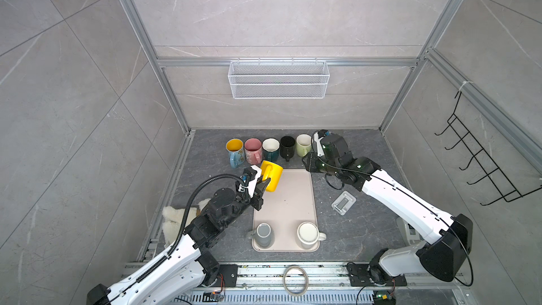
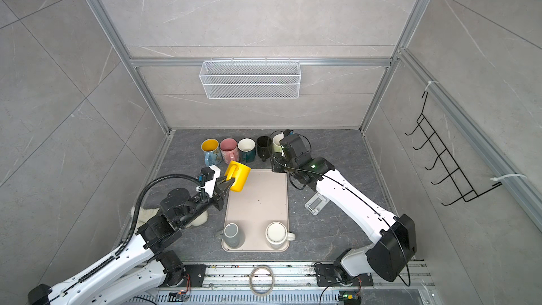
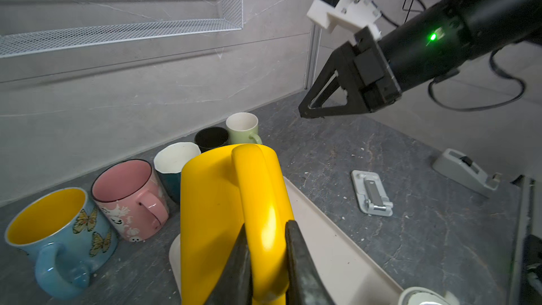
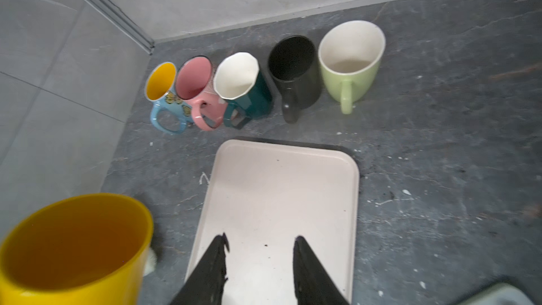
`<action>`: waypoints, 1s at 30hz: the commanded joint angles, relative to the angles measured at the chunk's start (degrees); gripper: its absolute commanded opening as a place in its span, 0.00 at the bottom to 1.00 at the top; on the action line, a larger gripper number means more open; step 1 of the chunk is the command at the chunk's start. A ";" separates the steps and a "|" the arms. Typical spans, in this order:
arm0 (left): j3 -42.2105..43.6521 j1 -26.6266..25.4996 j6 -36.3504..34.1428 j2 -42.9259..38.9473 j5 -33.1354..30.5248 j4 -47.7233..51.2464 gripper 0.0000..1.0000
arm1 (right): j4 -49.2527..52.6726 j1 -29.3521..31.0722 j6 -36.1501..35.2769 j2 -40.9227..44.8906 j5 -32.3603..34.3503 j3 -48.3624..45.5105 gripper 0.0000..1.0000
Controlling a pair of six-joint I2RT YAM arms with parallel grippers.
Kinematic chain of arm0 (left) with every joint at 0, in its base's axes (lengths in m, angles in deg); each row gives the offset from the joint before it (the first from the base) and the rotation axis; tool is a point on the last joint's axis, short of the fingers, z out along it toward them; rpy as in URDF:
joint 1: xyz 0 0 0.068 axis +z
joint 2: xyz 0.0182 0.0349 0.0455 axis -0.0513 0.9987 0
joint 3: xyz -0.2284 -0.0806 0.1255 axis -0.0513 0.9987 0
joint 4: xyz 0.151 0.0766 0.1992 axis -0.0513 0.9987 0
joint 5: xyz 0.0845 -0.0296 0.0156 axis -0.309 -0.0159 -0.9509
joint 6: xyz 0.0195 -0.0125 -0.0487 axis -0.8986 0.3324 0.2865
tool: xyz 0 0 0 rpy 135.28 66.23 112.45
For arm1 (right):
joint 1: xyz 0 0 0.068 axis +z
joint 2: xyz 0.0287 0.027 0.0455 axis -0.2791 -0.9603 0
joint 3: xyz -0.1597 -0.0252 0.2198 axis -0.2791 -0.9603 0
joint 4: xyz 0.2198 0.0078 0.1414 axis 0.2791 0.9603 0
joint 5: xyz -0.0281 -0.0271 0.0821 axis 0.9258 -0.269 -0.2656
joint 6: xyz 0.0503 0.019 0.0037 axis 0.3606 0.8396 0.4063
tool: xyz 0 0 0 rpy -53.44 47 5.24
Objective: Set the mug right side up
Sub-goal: 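Raise the yellow mug toward the right gripper while the right gripper reaches for its handle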
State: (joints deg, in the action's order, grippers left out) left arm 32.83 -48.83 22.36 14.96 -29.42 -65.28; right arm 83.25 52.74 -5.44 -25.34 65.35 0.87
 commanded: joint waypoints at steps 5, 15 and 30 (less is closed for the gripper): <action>-4.34 -3.96 -17.88 5.79 -12.66 -17.64 0.00 | -1.54 -1.51 0.82 -0.40 -15.41 5.02 0.39; -3.88 -7.44 -35.72 14.85 -19.52 -38.51 0.00 | -7.86 -6.67 6.76 -3.22 -31.34 7.21 0.37; -8.46 -9.56 -65.13 32.85 -27.47 -67.29 0.00 | -3.98 -7.76 4.87 -5.54 -37.71 13.54 0.58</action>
State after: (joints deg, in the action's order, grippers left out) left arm 28.52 -58.05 -34.49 48.06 -55.73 -116.42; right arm 77.24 45.39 1.05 -30.35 29.28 12.06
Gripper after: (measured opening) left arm 0.180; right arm 0.570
